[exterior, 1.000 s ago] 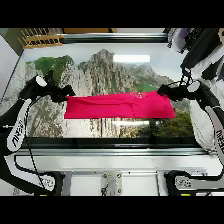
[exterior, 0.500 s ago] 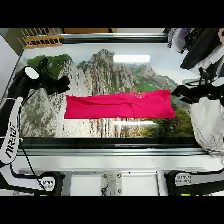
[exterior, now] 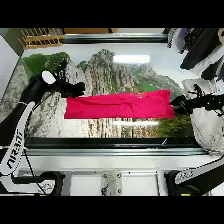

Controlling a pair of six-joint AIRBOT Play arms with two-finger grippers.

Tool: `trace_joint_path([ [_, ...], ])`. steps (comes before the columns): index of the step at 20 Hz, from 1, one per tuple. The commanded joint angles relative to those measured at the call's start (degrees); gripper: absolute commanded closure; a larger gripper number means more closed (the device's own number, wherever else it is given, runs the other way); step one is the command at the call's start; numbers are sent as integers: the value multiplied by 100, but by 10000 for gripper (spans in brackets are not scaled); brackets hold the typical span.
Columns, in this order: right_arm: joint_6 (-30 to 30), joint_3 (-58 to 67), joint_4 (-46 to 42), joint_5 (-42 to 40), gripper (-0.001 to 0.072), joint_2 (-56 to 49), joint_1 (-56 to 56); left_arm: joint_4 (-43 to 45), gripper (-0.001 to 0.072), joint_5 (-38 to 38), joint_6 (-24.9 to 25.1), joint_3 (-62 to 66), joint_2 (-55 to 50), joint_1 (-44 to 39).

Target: Fold the clothes and pants, and hang the long-sleeved shirts on hangers.

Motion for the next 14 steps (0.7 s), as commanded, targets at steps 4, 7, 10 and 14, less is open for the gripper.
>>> trace_joint_path([
  [4, -247, 35, 695, -70, 178, -387, 671, -9, 699, 341, -76, -15, 11, -446],
  [7, -247, 37, 697, -247, 289, -387, 916, -146, 699, 433, -72, -17, 4, -485],
  [10, -184, 98, 680, -260, 703, -297, 968, -188, 699, 483, -74, -4, -153, -599],
  [14, 527, 446, -610, 50, 702, 426, 984, -586, 700, 483, -44, 411, -868, -918],
])
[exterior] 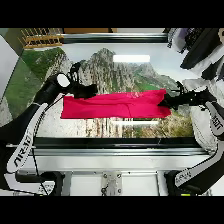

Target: Fold the clothes and pants, and hang the long-sleeved shirts on hangers.

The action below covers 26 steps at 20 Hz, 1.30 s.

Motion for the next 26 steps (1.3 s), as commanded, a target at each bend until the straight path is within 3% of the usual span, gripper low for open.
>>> trace_joint_path([
  [1, 608, 452, -1071, 577, 702, 599, 70, -236, 700, -39, 50, 584, -717, -321],
  [8, 1464, 2243, -2107, 1998, 702, 1285, 813, -627, 700, -284, 76, 2780, -2658, -1248],
  [13, 1672, 3045, -2411, 2179, 702, 1314, 1770, -833, 700, -662, 72, 3943, -3624, -1733],
  [26, 1950, 3567, -2406, 2035, 702, 1311, 3038, -824, 700, -564, 72, 3620, -3595, -1803],
])
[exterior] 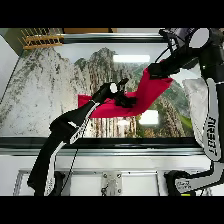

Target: Fold the clothes and pants, and hang the long-sleeved shirts on hangers.

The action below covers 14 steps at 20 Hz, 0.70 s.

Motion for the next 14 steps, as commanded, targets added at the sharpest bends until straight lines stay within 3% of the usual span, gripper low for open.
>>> trace_joint_path([
  [1, 129, 28, 4, -70, 702, 2, 245, 35, 700, 22, 0, -2, 170, 149],
  [11, 660, 28, 98, -807, 702, -304, 1349, 55, 700, -308, 94, -4, 1434, 2105],
  [14, 664, 28, 501, -1187, 702, -704, 1749, 55, 700, -590, 223, -4, 1757, 2699],
])
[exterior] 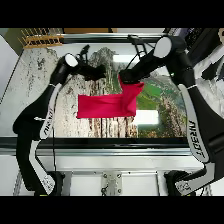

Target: Fold the clothes and pants, and hang the long-sleeved shirts on hangers.

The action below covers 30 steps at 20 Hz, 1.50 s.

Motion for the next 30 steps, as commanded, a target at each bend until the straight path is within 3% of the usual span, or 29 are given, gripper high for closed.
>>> trace_joint_path([
  [1, 79, 7, 461, -590, 702, -457, 492, -2, 700, -341, 116, -2, 400, 715],
  [7, 7, 7, 778, -2715, 681, -1631, 1377, -4, 700, -695, 208, -2, 909, 1539],
  [8, -22, 7, 883, -3128, 506, -1814, 1521, -4, 700, -734, 205, -2, 973, 1631],
  [9, -238, 9, 1167, -3515, 188, -1989, 1665, -7, 700, -774, 205, -2, 1016, 1705],
  [10, -752, 11, 1589, -3770, 45, -2105, 1797, -7, 700, -807, 205, -2, 1049, 1764],
  [12, -1945, 20, 2382, -3893, 46, -2083, 1956, -4, 700, -850, 205, -2, 1102, 1897],
  [13, -2133, 20, 2531, -3827, 65, -1967, 1963, -4, 700, -855, 203, -4, 1152, 1961],
  [14, -2131, 13, 2529, -3679, 87, -1816, 1906, -2, 700, -852, 205, -31, 1215, 2009],
  [15, -2135, -4, 2507, -3510, 213, -1672, 1808, 2, 700, -841, 216, -122, 1338, 2065],
  [16, -2140, -68, 2457, -3320, 252, -1506, 1648, 7, 700, -800, 280, -284, 1486, 2105],
  [19, -2111, -691, 2385, -2739, 250, -911, 966, 505, 700, -522, 376, -1235, 2168, 2046],
  [23, -1746, -2667, 2194, -2496, 249, 131, -369, 940, 700, -186, 557, -2806, 3082, 1709],
  [26, -1064, -3971, 2068, -2487, 211, 382, -1438, 940, 700, 232, 612, -3751, 3628, 1366],
  [27, -1034, -4240, 2153, -2505, 9, 341, -1698, 938, 700, 352, 612, -3974, 3764, 1246],
  [30, -1113, -4527, 2664, -2533, -8, -50, -2074, 940, 700, 660, 610, -4422, 4044, 944],
])
